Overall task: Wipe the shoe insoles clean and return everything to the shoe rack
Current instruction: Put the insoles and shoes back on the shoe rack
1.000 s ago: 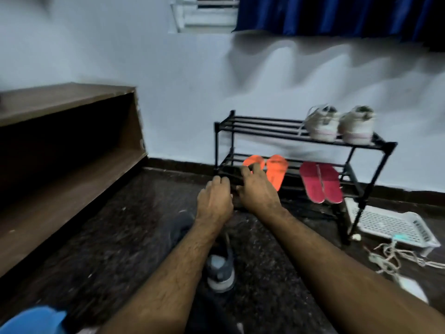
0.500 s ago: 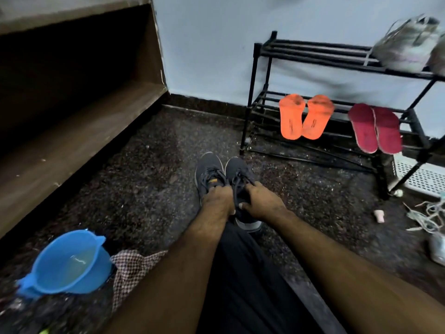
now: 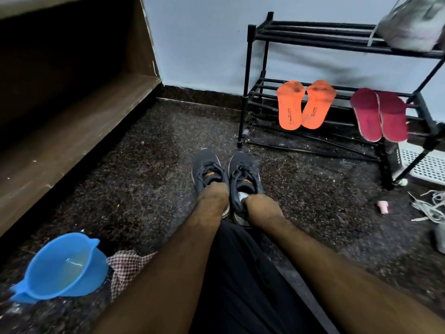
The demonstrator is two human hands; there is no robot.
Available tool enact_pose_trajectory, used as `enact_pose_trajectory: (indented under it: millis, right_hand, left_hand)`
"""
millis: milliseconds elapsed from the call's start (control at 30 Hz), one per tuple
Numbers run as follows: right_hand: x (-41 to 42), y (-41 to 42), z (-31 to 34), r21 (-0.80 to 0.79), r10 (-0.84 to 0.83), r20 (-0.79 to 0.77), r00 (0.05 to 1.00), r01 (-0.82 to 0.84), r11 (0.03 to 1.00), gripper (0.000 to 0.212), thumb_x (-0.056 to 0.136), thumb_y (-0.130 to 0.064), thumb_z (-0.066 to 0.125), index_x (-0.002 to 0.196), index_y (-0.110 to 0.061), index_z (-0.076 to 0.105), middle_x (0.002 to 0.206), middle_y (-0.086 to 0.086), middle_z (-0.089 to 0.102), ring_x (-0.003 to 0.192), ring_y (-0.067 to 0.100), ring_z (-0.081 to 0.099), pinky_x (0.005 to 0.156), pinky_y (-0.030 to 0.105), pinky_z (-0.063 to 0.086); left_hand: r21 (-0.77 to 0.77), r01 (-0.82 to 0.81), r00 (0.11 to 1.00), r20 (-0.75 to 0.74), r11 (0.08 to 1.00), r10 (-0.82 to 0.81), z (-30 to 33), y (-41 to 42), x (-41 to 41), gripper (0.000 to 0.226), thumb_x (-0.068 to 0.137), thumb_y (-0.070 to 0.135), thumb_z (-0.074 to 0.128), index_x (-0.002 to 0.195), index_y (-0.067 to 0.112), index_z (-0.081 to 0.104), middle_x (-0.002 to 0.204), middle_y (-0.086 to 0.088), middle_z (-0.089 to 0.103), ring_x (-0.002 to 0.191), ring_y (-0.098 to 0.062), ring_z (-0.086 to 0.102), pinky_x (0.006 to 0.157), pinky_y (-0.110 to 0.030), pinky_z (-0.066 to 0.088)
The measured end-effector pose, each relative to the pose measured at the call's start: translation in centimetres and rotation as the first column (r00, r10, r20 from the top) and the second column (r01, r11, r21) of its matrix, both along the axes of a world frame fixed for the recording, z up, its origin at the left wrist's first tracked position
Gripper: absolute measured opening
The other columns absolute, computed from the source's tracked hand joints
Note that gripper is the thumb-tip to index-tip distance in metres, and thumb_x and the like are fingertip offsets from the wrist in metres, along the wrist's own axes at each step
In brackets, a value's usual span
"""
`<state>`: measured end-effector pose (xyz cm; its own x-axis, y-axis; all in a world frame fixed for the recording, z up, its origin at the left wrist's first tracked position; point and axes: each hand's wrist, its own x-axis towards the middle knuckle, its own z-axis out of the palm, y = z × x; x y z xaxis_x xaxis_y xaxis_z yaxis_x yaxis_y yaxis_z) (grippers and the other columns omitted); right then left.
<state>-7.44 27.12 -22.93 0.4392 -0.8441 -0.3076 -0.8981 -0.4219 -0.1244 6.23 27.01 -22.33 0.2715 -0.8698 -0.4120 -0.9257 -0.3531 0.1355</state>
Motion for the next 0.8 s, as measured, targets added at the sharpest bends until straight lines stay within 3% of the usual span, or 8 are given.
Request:
enact_pose_trajectory:
  millis: [167, 267, 367, 433, 567, 700, 800]
  right_hand:
    - [-1.4, 0.3, 3.9, -0.113, 0.039, 0.055, 0.998, -0.032, 0.993, 0.025, 0.091, -0.019, 0.057, 0.115, -0.018, 0.064, 0.111, 0.010, 0.065, 0.103, 0.032, 0.065, 0.083, 0.042, 0.054]
    - [-3.1, 1.2, 6.5, -0.203, 0.094, 0.084, 0.992, -0.075, 0.976, 0.025, 0.093, -0.017, 0.055, 0.117, -0.019, 0.063, 0.113, 0.008, 0.063, 0.105, 0.030, 0.063, 0.082, 0.041, 0.053]
    - [-4.9, 2.3, 8.8, -0.376, 0.223, 0.048, 0.974, -0.189, 0.907, 0.020, 0.094, -0.019, 0.057, 0.113, -0.018, 0.064, 0.110, 0.001, 0.059, 0.107, 0.022, 0.055, 0.074, 0.035, 0.049]
    - [-6.1, 3.1, 10.7, -0.499, 0.287, 0.032, 0.957, -0.233, 0.834, 0.016, 0.090, -0.023, 0.062, 0.105, -0.022, 0.067, 0.101, -0.003, 0.060, 0.101, 0.019, 0.055, 0.066, 0.029, 0.040]
    - [-8.9, 4.0, 13.5, -0.648, 0.309, 0.036, 0.950, -0.213, 0.731, 0.017, 0.074, -0.013, 0.071, 0.087, -0.024, 0.071, 0.078, -0.005, 0.059, 0.081, 0.020, 0.058, 0.055, 0.032, 0.042]
    - [-11.5, 4.2, 16.2, -0.732, 0.301, 0.111, 0.947, -0.127, 0.669, 0.022, 0.072, -0.008, 0.070, 0.088, -0.023, 0.068, 0.078, -0.005, 0.058, 0.081, 0.022, 0.057, 0.055, 0.036, 0.049]
    - [-13.0, 4.0, 18.8, -0.764, 0.280, 0.153, 0.948, -0.067, 0.642, 0.023, 0.077, -0.009, 0.066, 0.094, -0.023, 0.067, 0.081, -0.004, 0.058, 0.083, 0.023, 0.055, 0.060, 0.037, 0.050]
  left_hand:
    - [-0.233, 0.024, 0.994, 0.113, 0.972, 0.002, 4.3, 2.5, -2.6, 0.026, 0.097, 0.004, 0.047, 0.117, 0.011, 0.062, 0.119, -0.010, 0.064, 0.120, -0.030, 0.052, 0.087, -0.044, 0.049]
    - [-0.368, 0.018, 0.995, 0.099, 0.930, 0.020, 6.2, 4.8, -4.2, 0.024, 0.097, 0.004, 0.047, 0.113, 0.017, 0.058, 0.116, -0.005, 0.063, 0.123, -0.025, 0.045, 0.086, -0.044, 0.047]
    - [-0.511, 0.000, 0.994, 0.090, 0.860, 0.054, 8.0, 7.2, -5.7, 0.023, 0.098, 0.009, 0.046, 0.115, 0.022, 0.053, 0.118, 0.002, 0.058, 0.123, -0.021, 0.043, 0.088, -0.041, 0.046]
    - [-0.614, -0.066, 0.996, 0.005, 0.787, 0.088, 9.1, 8.8, -7.0, 0.024, 0.095, 0.013, 0.047, 0.115, 0.024, 0.053, 0.119, 0.004, 0.055, 0.122, -0.019, 0.042, 0.091, -0.041, 0.043]
    - [-0.757, -0.135, 0.991, -0.095, 0.639, 0.098, 11.0, 10.4, -9.5, 0.037, 0.090, 0.007, 0.040, 0.116, 0.027, 0.056, 0.120, 0.009, 0.057, 0.117, -0.016, 0.042, 0.093, -0.041, 0.040]
    - [-0.826, -0.105, 0.994, -0.105, 0.554, 0.032, 14.8, 10.3, -11.3, 0.034, 0.086, 0.001, 0.046, 0.102, 0.030, 0.056, 0.100, 0.013, 0.051, 0.108, -0.015, 0.041, 0.088, -0.039, 0.037]
    - [-0.853, -0.049, 0.998, -0.062, 0.519, -0.008, 18.1, 9.8, -12.8, 0.036, 0.086, -0.003, 0.049, 0.089, 0.032, 0.040, 0.099, 0.009, 0.052, 0.103, -0.017, 0.039, 0.087, -0.041, 0.037]
